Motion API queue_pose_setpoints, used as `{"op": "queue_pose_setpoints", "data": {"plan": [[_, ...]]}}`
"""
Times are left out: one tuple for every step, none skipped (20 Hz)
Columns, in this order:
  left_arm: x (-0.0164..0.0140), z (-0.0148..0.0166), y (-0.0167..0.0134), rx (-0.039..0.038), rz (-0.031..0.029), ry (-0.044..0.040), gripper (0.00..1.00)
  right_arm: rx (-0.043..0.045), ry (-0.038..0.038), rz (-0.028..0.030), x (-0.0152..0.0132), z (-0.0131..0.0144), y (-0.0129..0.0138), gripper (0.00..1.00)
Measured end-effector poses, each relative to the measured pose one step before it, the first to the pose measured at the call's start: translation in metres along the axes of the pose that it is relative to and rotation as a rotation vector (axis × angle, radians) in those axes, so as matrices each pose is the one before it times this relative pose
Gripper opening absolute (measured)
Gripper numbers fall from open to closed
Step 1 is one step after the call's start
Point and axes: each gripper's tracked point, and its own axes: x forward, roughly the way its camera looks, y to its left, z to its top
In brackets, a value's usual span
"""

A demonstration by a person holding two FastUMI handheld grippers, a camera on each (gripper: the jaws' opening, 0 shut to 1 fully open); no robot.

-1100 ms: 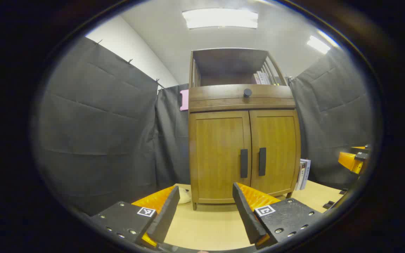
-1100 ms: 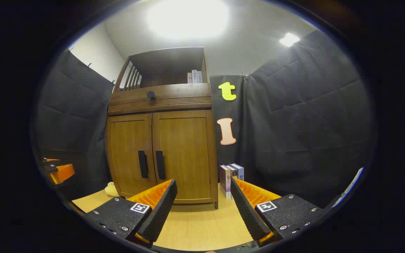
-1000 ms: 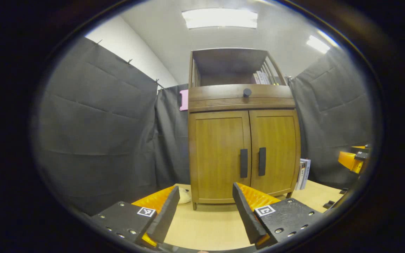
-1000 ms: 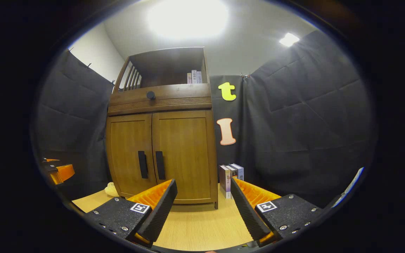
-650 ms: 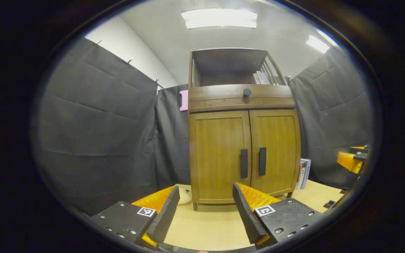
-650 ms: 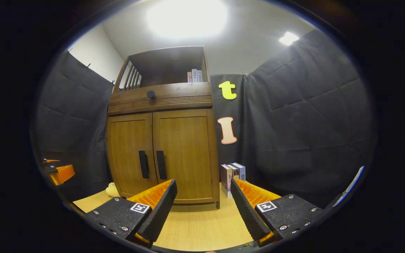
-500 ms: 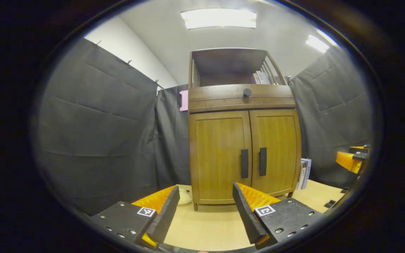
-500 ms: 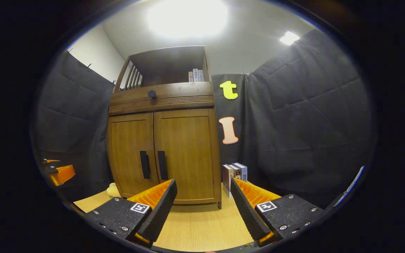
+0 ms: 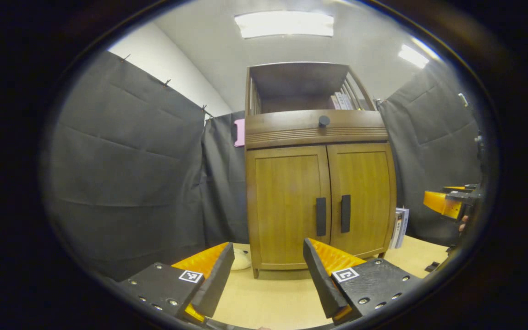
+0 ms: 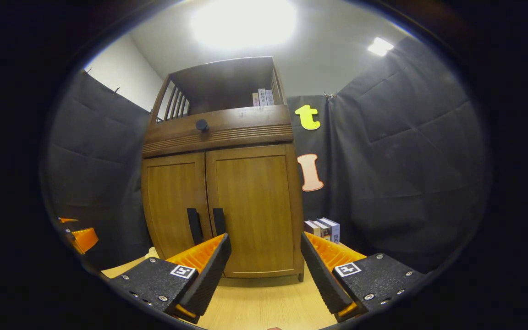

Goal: Open the right door of the double-door shoe cabinet with the right hand, and open the left door with the left hand.

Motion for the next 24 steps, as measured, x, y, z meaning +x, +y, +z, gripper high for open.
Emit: {"op": "queue_pose_setpoints", "data": {"plan": [[0.00204,0.00154,0.00012,-0.00083,0.00319,-0.00196,0.86,0.00498,-0.00498,0.00537,0.0101,0.0023,0.00224,0.94],[0.00174,0.00095,0.0007,0.00041,0.00555,-0.00128,0.86,0.00423,-0.00648,0.0062,0.00978,0.00295,0.00217,0.94],[0.00085,-0.00016,0.00132,0.00184,0.00612,0.0021,0.86,0.00329,-0.00724,0.00652,0.01023,0.00299,0.00351,0.94],[0.00063,-0.0002,0.00179,0.00152,0.00751,0.00313,0.86,0.00081,-0.00469,0.00763,0.00998,0.00143,0.00362,0.94],[0.0005,-0.00019,0.0002,0.00031,0.00611,-0.00017,0.86,-0.00146,-0.00487,0.00838,0.01026,0.00088,0.00402,0.94],[0.001,0.00122,0.00127,0.00127,0.00601,-0.00006,0.86,-0.00174,-0.00336,0.00853,0.00955,0.00077,0.00312,0.94],[-0.00043,0.00019,0.00372,0.00389,0.00884,-0.00044,0.86,-0.00079,-0.00194,0.01048,0.00932,0.00048,0.00333,0.94],[-0.00084,0.00111,0.00337,0.00407,0.01106,-0.00068,0.92,0.00054,-0.0004,0.00979,0.0095,-0.00099,0.00407,0.94],[0.00127,-0.00062,0.00212,0.00098,0.01078,-0.00046,0.86,0.00218,0.00008,0.00864,0.01044,-0.00017,0.0035,0.94],[0.00076,0.00037,0.00331,-0.00096,0.01041,0.00152,0.86,0.00292,0.0002,0.00812,0.00987,-0.00013,0.00369,0.94],[0.00016,-0.00024,0.00407,0.00099,0.01239,0.00189,0.86,0.00221,0.00242,0.00996,0.00982,-0.00091,0.00426,0.94],[0.00167,-0.00068,0.00304,0.00322,0.01287,0.00218,0.86,0.00074,0.00234,0.0114,0.00936,-0.00304,0.0049,0.92],[0.00127,-0.00226,0.00167,0.00432,0.01426,0.00388,0.81,-0.00127,0.00417,0.01349,0.00966,-0.00362,0.00486,0.94],[0.00141,-0.00125,0.00302,0.00333,0.01409,0.0048,0.86,-0.0029,0.00496,0.01355,0.00955,-0.00475,0.00526,0.94],[0.00239,-0.00185,0.00473,0.00319,0.01423,0.00461,0.88,-0.00396,0.00487,0.01119,0.00982,-0.00552,0.00386,0.94],[0.00157,-0.00174,0.00448,0.00363,0.0143,0.00538,0.9,-0.00509,0.01114,0.00565,0.00973,-0.00818,0.00247,0.94],[0.00082,-0.00368,0.00371,0.00144,0.01165,0.00959,0.92,-0.00136,0.01376,0.00536,0.00927,-0.00752,0.00224,0.94],[-0.00199,-0.00066,0.00077,-0.00016,0.01341,0.00955,0.92,0.0021,0.01852,0.00957,0.00831,-0.00843,0.00415,0.94],[-0.00188,0.00023,0.00131,-0.0004,0.01589,0.00644,0.87,0.00299,0.01861,0.01112,0.00919,-0.00654,0.00372,0.92],[-0.00052,-0.00021,0.00194,0.00014,0.01519,0.00503,0.81,-0.00066,0.01297,0.00714,0.00997,-0.00751,0.00103,0.94],[-0.00016,-0.00227,0.00212,0.00235,0.01458,0.00492,0.81,-0.00446,0.00717,0.00303,0.0068,-0.00407,0.00011,0.94],[-0.00039,0.00098,0.00166,0.00355,0.01214,0.00136,0.81,-0.00713,0.00752,0.00253,0.00756,-0.00617,0.00044,0.94],[0.00036,-0.00018,0.00223,0.00499,0.01222,0.00173,0.81,-0.00463,0.00827,-0.00163,0.00743,-0.00667,0.00061,0.94],[-0.00021,0.00047,0.00101,0.00514,0.01144,0.00113,0.81,0.00167,0.01081,-0.00015,0.006,-0.00691,0.00144,0.94]]}}
